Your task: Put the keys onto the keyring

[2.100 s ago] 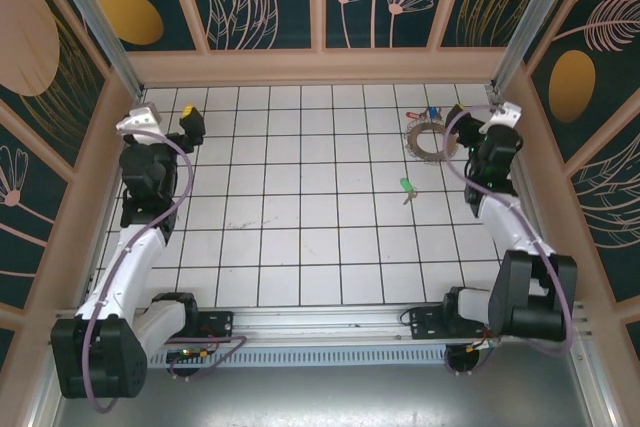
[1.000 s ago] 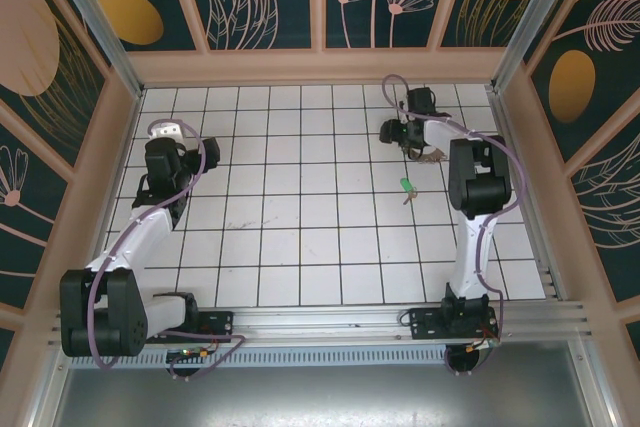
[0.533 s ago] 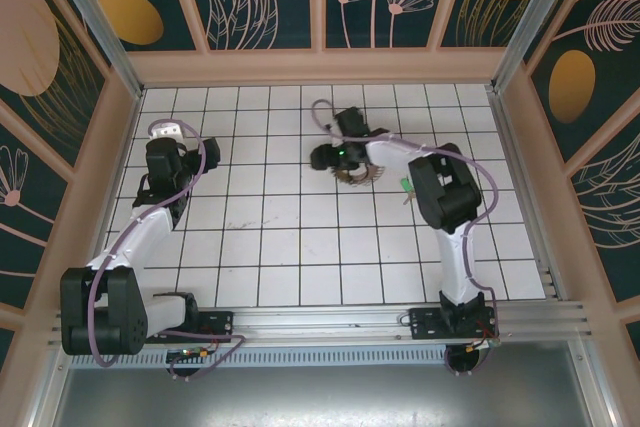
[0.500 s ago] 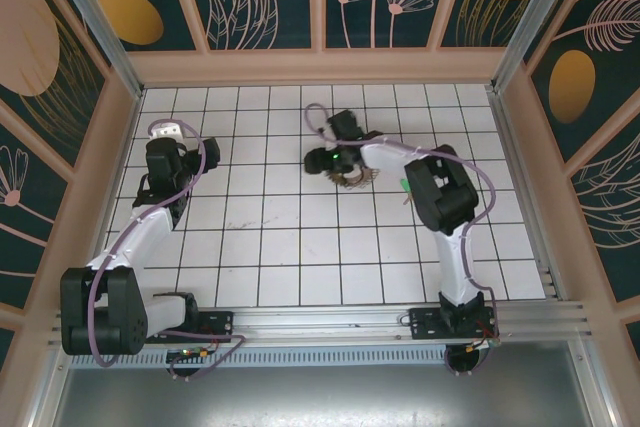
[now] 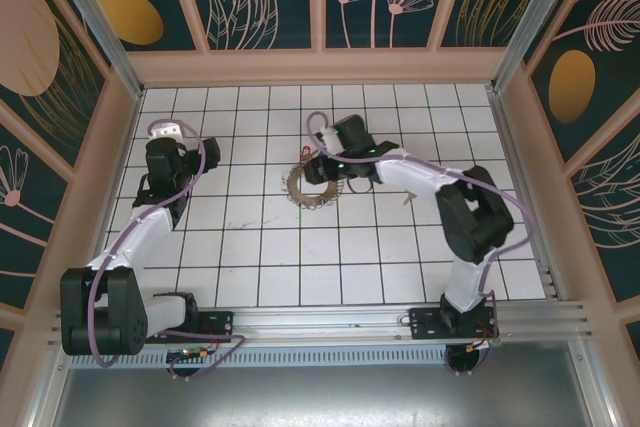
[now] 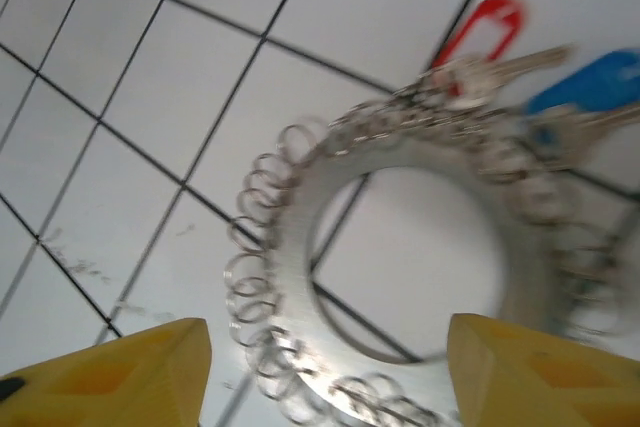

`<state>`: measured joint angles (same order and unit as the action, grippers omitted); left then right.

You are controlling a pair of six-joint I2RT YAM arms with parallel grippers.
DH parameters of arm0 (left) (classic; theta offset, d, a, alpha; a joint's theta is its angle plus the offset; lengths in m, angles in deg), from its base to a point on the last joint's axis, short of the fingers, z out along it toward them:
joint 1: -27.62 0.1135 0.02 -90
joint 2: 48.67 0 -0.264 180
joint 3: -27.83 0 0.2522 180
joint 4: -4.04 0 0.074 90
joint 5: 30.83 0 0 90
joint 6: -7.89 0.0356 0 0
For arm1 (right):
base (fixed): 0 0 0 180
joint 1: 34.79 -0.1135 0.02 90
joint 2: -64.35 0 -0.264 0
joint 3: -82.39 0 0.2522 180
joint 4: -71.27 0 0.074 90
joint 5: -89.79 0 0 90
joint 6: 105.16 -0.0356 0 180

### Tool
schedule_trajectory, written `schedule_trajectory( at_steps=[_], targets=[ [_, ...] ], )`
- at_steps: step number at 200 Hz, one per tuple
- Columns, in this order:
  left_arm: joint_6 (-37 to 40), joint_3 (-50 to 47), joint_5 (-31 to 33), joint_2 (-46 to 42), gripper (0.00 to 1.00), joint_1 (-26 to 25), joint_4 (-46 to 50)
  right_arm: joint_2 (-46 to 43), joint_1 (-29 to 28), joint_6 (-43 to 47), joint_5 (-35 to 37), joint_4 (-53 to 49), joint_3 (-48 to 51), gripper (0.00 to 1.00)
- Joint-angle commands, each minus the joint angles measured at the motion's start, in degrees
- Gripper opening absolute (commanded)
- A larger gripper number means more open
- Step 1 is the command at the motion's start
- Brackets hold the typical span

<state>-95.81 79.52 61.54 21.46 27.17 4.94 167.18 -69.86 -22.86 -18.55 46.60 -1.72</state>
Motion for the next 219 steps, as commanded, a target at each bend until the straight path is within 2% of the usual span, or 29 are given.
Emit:
schedule_trajectory(
  at_steps=[1,16,37,49,78,95,134,152,189,219],
  targets=[
    [-1.0,0.2,-0.7,-1.6,0.99,-0.3,-0.9,-1.4,0.9,4.9,2.2,-2.8,2.8,0.56],
    [-1.1,0.2,-1.3,-1.8,0.99,-0.3,-1.1,-1.2,0.4,6.2,1.4,-6.0,2.7,0.5],
    [-1.1,-0.1,-2.3,-1.8,0.99,-0.3,-1.4,-0.5,-0.4,6.4,0.3,-9.5,2.0,0.47],
    [-1.1,-0.2,-3.3,-1.6,0.99,-0.3,-1.7,0.0,-0.8,6.2,-0.4,-10.9,1.7,0.41],
    [-1.2,-0.2,-4.8,-1.1,0.99,-0.3,-2.2,1.5,-0.6,4.5,2.2,-12.9,1.6,0.36],
    [-1.4,-0.4,-3.7,-1.1,0.99,-0.3,-2.1,2.2,0.8,2.5,0.5,-14.2,1.0,0.31],
    [-1.6,-0.4,-3.1,-0.7,0.99,-0.3,-2.1,2.7,1.4,1.1,-3.8,-13.5,2.7,0.3],
    [-1.7,-0.3,-3.1,-0.6,0.99,-0.3,-2.2,4.1,1.8,0.2,-6.2,-12.6,2.8,0.2],
    [-1.8,-0.2,-3.0,-0.4,0.99,-0.3,-2.1,6.4,2.3,-0.6,-6.1,-12.3,2.2,0.19],
    [-1.7,-0.3,-3.0,-0.4,0.99,-0.3,-2.1,6.9,2.4,-0.9,-6.4,-12.1,2.8,0.25]
  ],
)
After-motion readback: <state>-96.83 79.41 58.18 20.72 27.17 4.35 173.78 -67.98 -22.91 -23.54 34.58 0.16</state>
